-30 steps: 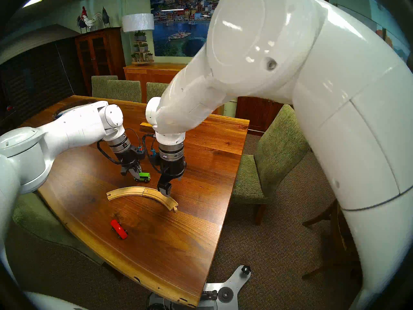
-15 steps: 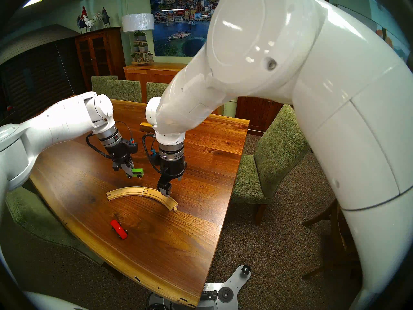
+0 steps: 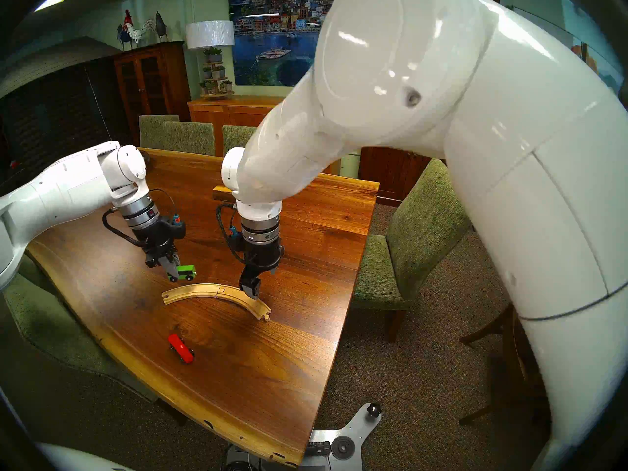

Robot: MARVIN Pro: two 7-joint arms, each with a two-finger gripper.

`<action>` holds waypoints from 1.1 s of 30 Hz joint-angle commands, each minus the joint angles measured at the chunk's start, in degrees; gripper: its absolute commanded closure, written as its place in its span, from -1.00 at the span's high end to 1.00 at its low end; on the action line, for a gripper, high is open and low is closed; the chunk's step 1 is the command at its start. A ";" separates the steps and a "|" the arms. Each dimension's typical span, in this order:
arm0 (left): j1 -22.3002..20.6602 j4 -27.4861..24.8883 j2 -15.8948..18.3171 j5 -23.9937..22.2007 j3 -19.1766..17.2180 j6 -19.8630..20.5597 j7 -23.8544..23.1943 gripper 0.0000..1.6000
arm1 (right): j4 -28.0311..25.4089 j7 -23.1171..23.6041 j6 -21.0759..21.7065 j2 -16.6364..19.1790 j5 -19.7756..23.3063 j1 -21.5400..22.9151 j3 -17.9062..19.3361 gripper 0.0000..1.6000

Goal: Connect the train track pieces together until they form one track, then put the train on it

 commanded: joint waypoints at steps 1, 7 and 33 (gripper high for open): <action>-1.98 -5.69 5.60 0.79 -0.12 2.61 0.84 -1.00 | 0.75 0.04 0.09 0.64 -0.05 1.67 0.01 1.00; -0.70 -13.95 11.51 1.07 -1.15 5.25 6.19 -1.00 | 0.73 0.07 0.11 0.65 -0.07 1.71 0.02 1.00; 3.68 -21.60 15.48 -4.54 -2.42 12.91 18.48 -1.00 | 0.66 0.19 0.15 0.69 -0.14 1.84 0.05 1.00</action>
